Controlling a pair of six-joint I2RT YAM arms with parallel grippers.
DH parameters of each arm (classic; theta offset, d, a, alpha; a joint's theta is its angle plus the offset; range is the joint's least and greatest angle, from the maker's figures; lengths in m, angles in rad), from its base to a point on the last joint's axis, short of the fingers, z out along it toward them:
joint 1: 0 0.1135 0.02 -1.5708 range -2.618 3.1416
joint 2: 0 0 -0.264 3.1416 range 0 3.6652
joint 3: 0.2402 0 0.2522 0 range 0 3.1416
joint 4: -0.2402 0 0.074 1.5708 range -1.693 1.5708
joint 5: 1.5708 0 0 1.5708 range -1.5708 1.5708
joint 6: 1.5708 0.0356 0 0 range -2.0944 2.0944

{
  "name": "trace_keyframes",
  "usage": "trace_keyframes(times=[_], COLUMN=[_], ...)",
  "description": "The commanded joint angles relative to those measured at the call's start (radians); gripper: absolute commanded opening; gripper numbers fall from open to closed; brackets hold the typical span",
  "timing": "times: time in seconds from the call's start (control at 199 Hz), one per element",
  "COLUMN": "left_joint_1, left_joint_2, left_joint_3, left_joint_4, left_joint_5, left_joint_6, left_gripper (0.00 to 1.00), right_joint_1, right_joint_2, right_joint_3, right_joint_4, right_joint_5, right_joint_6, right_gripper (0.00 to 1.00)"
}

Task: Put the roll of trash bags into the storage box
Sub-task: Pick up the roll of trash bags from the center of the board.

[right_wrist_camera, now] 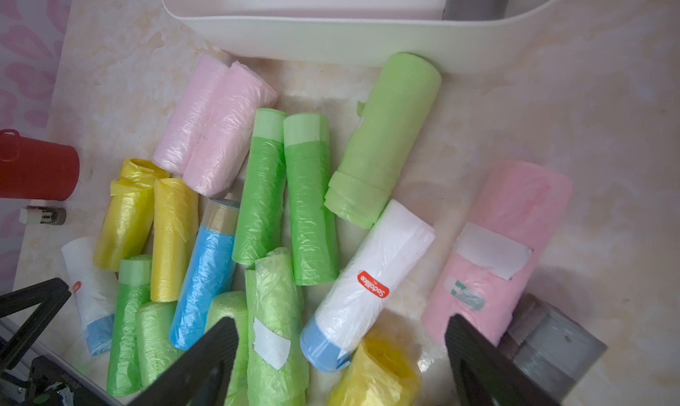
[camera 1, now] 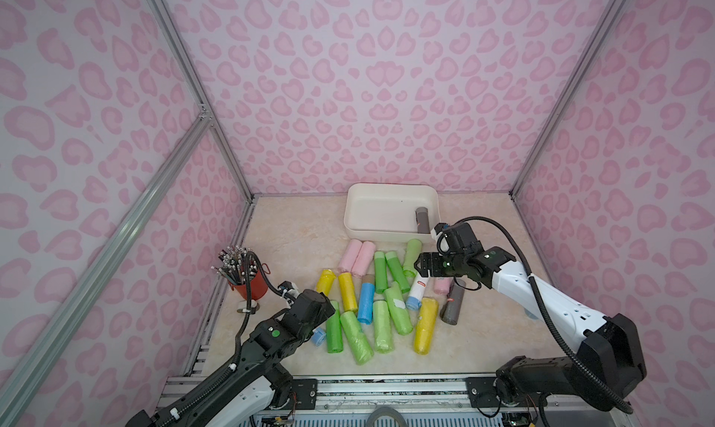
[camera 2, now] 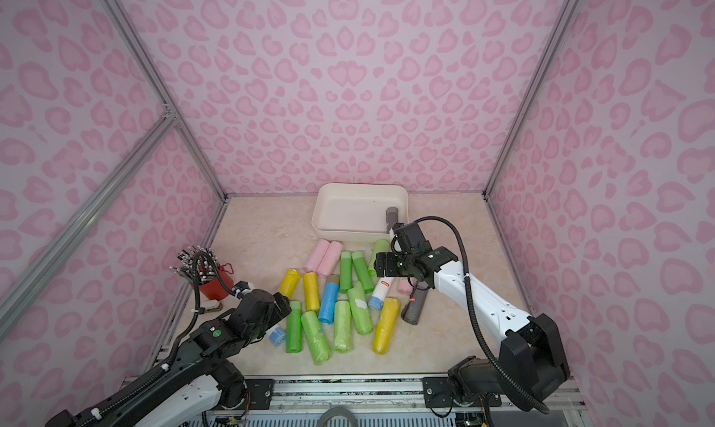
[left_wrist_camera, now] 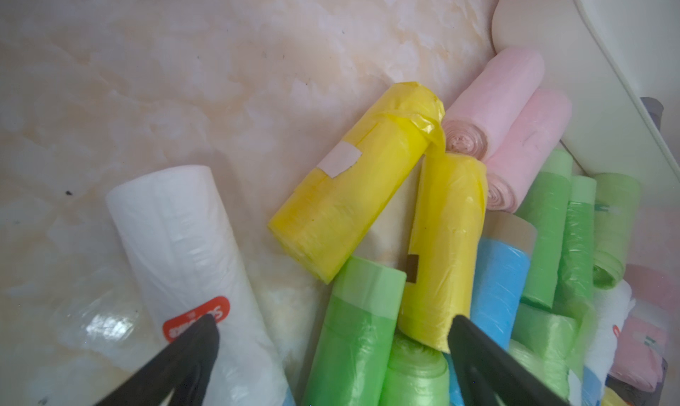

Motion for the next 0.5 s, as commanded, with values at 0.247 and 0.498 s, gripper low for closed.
trace_keyframes(times=[0.247, 0.498], left_joint_1=[-0.004, 0.002], left_joint_2=[-0.016, -0.098], left_joint_3=[-0.084, -0.100], left_joint_4=[0.052, -0.021], left_joint_5=[0.022, -0.007], left_joint_6=[-0.085, -0.128], left_gripper=[1.00, 1.00], right_joint_1=[-0.002, -0.003], right_joint_2=[0.015, 0.015], right_joint_3=[-0.005, -0.003], right_joint_4=[0.002, -0.012], right_joint_5=[-0.014, 0.006], right_joint_6=[-0.011, -0.016], right_gripper=[0.90, 0.90])
